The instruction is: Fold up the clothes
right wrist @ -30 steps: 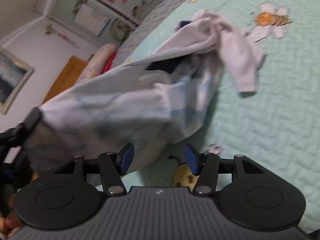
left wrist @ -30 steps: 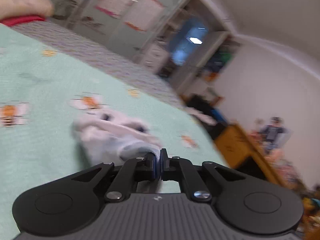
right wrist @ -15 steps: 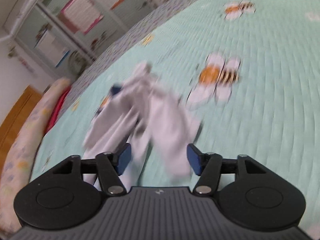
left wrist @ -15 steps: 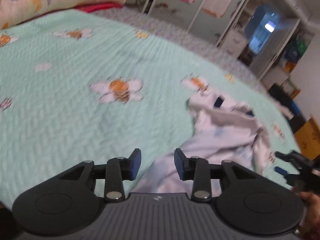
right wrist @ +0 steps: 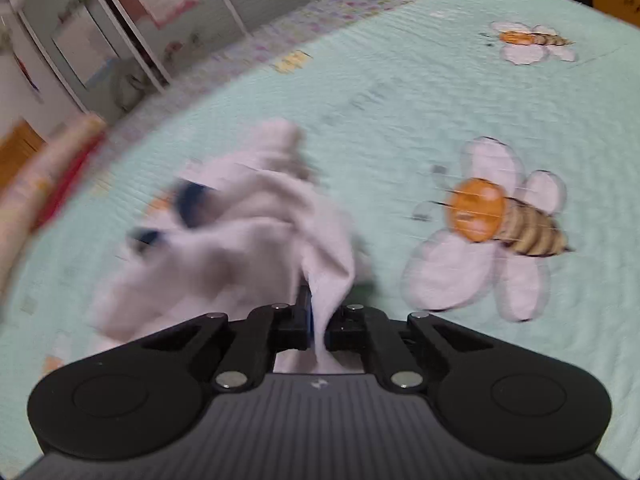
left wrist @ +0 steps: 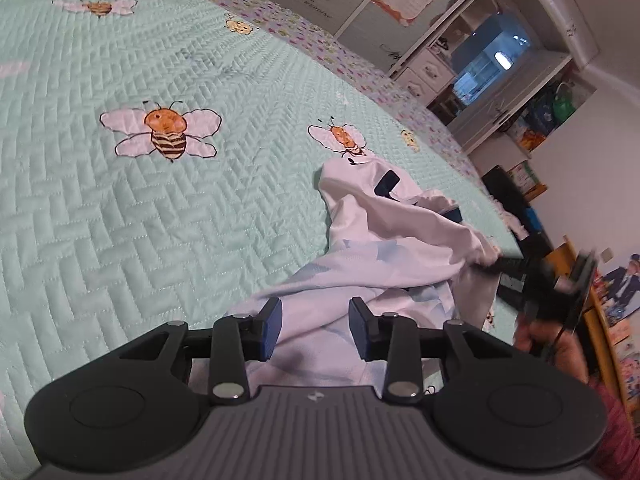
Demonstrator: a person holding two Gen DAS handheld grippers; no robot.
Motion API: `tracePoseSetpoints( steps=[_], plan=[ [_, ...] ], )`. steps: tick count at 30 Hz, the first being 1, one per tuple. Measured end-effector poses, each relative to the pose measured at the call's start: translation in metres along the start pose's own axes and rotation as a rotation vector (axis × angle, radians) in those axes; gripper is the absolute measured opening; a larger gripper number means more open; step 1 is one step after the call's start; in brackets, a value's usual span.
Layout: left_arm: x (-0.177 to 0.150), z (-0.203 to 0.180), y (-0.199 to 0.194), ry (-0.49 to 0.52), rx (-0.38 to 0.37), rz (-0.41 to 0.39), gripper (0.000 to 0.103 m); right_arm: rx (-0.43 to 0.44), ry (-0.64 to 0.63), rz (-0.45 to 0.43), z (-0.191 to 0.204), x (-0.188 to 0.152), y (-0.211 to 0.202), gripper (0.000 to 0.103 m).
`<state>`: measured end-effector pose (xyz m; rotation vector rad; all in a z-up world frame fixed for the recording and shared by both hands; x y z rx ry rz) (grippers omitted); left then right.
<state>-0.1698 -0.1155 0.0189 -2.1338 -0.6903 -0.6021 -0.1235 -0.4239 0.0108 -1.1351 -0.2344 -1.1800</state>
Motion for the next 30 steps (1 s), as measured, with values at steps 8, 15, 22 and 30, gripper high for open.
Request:
tracePoseSetpoints(
  steps=[8,15,22,30],
  plan=[
    [0.014,0.027,-0.030,-0.025,-0.021,-0.063,0.039,0.543,-0.116,0.058,0.250,0.011,-0.022,0.004],
    [0.016,0.049,-0.037,-0.070,0.009,-0.080,0.039,0.682,-0.289,0.192,0.310,-0.024,-0.029,0.042],
    [0.013,0.028,-0.023,-0.064,-0.022,-0.072,0.049,0.485,-0.110,0.057,0.189,-0.012,-0.051,0.056],
    [0.031,0.003,0.044,-0.243,-0.021,-0.056,0.052,0.303,0.223,0.165,0.031,-0.089,-0.072,0.056]
  ],
)
Point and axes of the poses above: each gripper's, at about its wrist camera, not at the fingertips, and y roughly the way its jaws point, z to its left, x to its top, the point moved 10 cm from there along y, roughly the way its jaws point, and after that the axes turned 6 degrees about -z, right-handed, at the moved point
